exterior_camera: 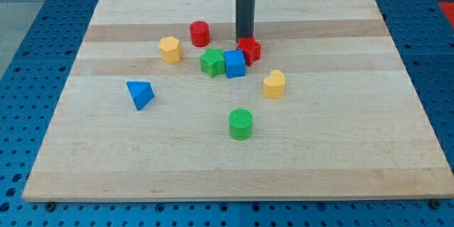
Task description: Move the red circle above the green star
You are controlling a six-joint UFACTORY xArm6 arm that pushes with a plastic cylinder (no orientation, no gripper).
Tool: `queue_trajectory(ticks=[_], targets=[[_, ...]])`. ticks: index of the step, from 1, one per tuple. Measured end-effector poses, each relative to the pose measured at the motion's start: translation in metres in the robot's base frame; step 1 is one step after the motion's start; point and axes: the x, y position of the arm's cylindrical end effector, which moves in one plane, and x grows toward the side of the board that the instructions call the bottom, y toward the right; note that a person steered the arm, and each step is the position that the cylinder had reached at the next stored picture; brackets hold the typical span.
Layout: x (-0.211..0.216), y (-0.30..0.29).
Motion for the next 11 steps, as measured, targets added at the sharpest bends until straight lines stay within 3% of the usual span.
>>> queue_trajectory(ticks=[2, 4, 7, 11], targets=[[-0.034, -0.028], [-0.046, -0.106], [-0.023, -0.175], [-0.016, -0.118]])
